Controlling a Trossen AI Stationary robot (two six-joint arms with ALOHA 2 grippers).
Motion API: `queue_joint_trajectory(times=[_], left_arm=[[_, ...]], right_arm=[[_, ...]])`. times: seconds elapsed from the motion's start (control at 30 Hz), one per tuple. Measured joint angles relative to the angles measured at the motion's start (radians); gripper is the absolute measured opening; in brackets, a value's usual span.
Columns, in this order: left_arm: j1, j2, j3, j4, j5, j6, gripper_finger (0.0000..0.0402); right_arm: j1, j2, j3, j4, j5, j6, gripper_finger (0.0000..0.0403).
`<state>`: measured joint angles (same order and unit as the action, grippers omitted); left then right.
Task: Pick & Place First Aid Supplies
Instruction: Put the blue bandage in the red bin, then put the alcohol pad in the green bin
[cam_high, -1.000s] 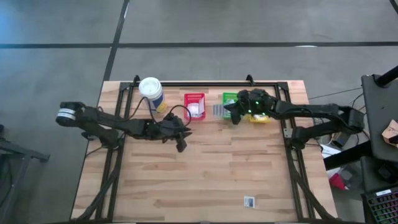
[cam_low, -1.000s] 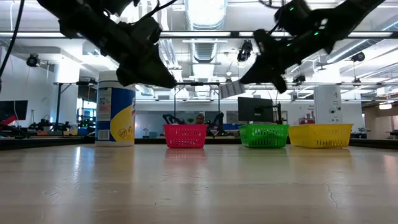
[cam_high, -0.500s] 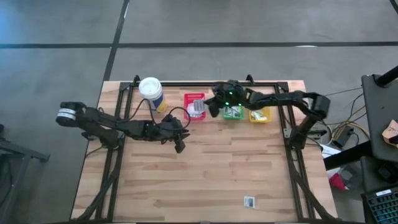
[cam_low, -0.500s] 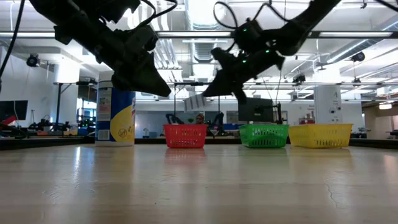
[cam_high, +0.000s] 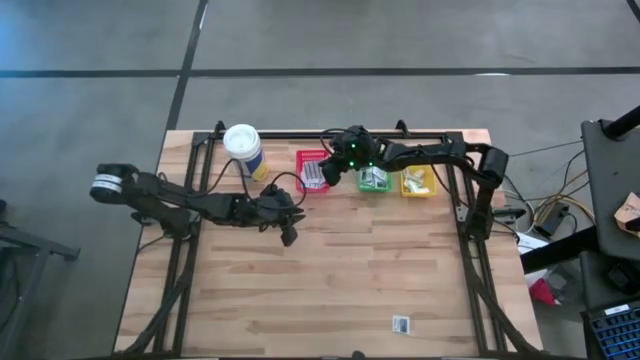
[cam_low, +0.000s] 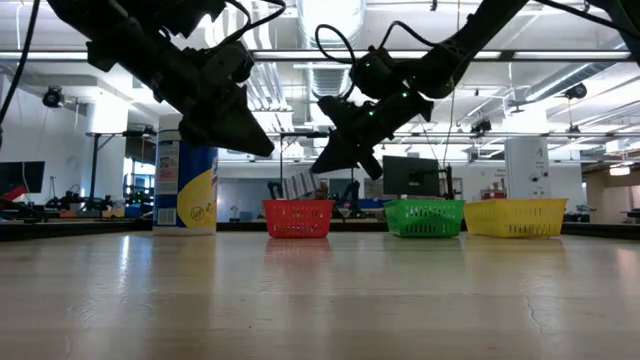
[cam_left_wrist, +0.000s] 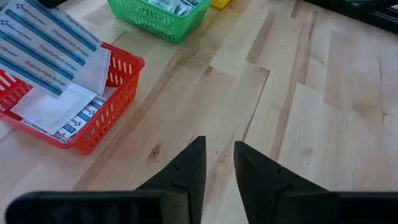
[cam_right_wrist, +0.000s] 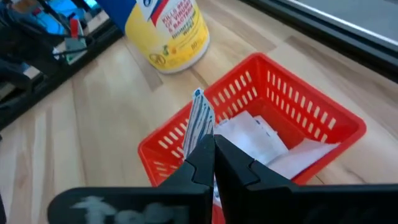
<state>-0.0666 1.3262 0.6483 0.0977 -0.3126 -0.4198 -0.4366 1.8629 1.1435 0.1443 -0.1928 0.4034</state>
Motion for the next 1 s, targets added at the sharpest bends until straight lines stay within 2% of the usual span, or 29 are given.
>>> queue_joint_trajectory(times=[0.17,0.4,0.53,0.73,1.0], left_arm=[[0.000,0.000,0.000,0.002,0.000,0.000,0.0094],[0.000,0.001,0.000,0.007,0.000,0.000,0.0094],[-0.006,0.001,0.000,0.006,0.000,-0.005,0.0094],[-0.018,0.001,0.000,0.007,0.001,-0.006,0.0094],[-0.018,0.001,0.000,0.007,0.001,-0.008,0.0094]], right_arm=[[-0.002,-0.001,0.027,-0.083,0.000,-0.011,0.0020],[-0.009,-0.006,0.059,-0.136,0.008,-0.039,0.0079],[-0.011,-0.035,0.112,-0.300,-0.016,-0.074,0.0103],[0.043,-0.136,0.143,-0.609,-0.019,-0.181,0.0106],[0.191,-0.330,0.033,-0.704,-0.010,-0.193,0.0085]])
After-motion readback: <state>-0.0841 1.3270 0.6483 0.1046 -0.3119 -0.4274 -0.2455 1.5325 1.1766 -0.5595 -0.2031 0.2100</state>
